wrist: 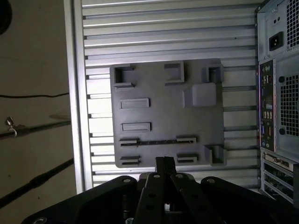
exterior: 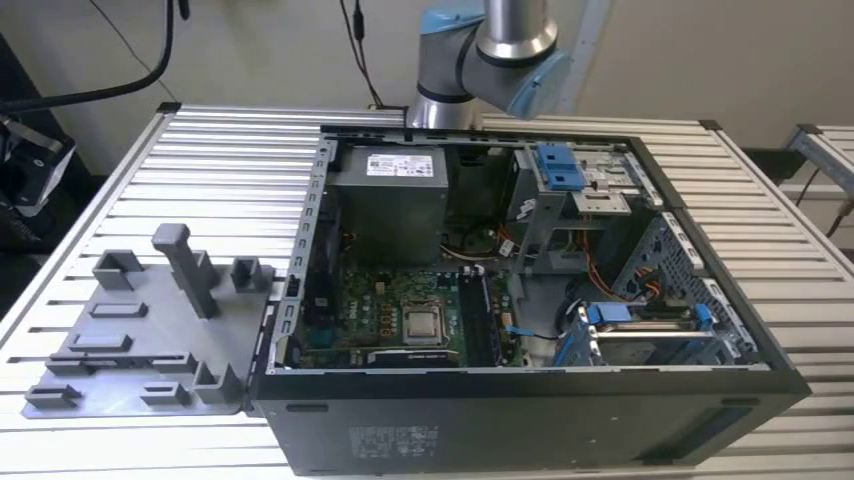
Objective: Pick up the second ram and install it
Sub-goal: 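Pick up the second ram and move it above second insertion slot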
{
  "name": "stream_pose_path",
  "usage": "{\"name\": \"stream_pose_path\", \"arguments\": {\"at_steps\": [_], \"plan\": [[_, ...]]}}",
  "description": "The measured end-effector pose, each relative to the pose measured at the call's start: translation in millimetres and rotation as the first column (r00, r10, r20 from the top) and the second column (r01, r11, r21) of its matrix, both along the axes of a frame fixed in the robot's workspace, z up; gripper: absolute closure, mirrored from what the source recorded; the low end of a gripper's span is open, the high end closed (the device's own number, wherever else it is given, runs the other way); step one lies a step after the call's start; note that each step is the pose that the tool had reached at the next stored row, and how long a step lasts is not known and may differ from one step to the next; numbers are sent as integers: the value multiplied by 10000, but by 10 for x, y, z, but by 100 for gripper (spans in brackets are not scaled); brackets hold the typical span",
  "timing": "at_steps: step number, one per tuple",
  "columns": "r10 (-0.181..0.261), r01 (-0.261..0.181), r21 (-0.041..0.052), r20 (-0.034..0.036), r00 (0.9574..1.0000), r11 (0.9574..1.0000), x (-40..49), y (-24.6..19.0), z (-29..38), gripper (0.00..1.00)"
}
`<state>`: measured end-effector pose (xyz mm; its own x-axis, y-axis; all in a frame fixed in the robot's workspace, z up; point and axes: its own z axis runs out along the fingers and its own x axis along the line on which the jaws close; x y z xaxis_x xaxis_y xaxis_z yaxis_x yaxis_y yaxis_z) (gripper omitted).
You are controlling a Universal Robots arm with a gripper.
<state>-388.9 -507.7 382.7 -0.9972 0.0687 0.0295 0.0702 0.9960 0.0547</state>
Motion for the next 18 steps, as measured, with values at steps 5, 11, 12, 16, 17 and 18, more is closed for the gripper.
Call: {"name": "stream_pose_path", "arguments": {"at_steps": [5, 11, 12, 16, 17, 18], "plan": [[67, -67, 1, 1, 10000, 10000, 0, 0, -1, 89], [525, -525, 0, 1, 9986, 9986, 0, -1, -1, 89], [609, -609, 0, 0, 9981, 9981, 0, -1, 0, 89], [970, -970, -2, 0, 9953, 9953, 0, 0, 0, 89], [1075, -1075, -4, 0, 9942, 9942, 0, 0, -1, 89], [1177, -1177, -6, 0, 9930, 9930, 0, 0, -1, 89]]}}
